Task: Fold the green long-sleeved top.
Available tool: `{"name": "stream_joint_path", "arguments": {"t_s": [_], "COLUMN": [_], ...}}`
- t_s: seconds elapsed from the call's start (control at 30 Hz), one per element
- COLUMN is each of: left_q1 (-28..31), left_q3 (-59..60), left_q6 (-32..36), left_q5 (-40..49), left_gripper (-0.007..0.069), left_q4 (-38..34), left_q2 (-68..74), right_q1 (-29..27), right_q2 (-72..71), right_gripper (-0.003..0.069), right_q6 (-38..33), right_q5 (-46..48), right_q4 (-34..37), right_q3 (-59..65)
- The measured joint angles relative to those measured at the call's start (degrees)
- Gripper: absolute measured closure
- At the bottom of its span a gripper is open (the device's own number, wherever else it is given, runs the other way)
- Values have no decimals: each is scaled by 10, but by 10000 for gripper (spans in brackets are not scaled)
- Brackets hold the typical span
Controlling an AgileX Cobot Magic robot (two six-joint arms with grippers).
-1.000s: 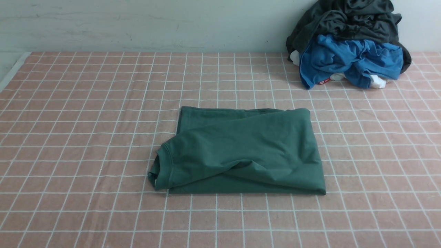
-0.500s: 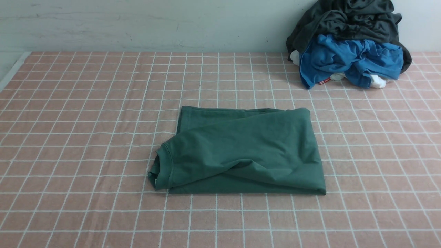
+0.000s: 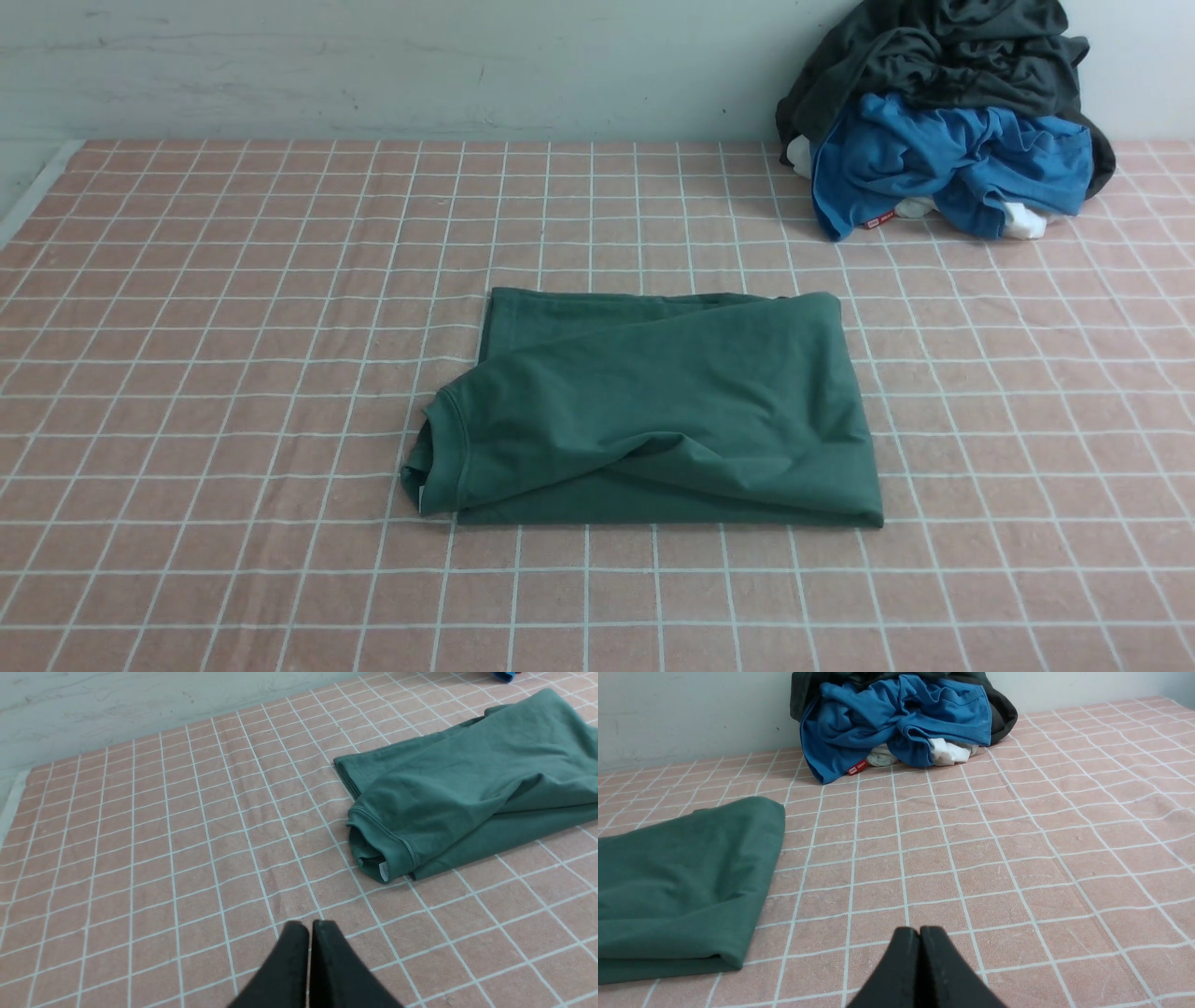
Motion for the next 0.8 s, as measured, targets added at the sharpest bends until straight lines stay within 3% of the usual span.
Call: {"name": "stream_joint_path", "arguments": {"t_s": [0.47,0.6,0.8], "left_q1": [0,18,112], "left_q3": [25,72,181], "left_q6": [0,0,0], "left_q5": [-29,-139,-329], "left_gripper": [631,631,631], "left_q4": [16,18,19], "left_q2": [0,-6,-40], "right_q1": [0,0,0], "right_q2": [0,0,0], "right_gripper": [673,673,673], "right_q6": [0,0,0], "right_q5": [0,0,0], "right_q4": [0,0,0], "right_q3": [0,0,0]}}
